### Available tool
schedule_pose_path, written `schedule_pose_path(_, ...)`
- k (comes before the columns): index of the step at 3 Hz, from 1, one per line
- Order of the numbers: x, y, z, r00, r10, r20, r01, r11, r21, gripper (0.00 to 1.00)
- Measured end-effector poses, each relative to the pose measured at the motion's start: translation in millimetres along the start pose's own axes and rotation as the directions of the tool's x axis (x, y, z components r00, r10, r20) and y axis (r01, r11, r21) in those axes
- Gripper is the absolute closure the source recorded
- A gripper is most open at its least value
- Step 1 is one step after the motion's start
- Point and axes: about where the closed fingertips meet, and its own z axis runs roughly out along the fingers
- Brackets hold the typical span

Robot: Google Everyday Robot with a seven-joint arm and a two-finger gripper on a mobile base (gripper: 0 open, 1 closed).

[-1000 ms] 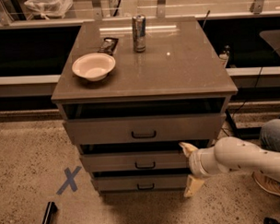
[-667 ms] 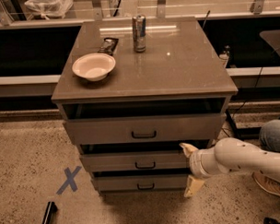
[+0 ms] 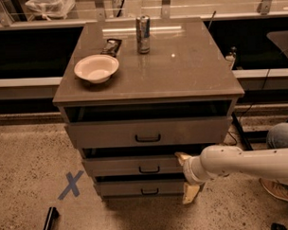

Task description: Open middle drawer

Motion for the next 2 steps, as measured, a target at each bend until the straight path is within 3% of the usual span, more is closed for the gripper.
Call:
schedule_pose_path(1,9.7,-9.1,27.3,0.999,-0.016,-0.035,0.018,0.9987,0.048,0.00)
schedule_pose_path(2,17.0,-18.5,38.2,1.000,-0.004,-0.014,0.005,0.9956,0.093,0.00)
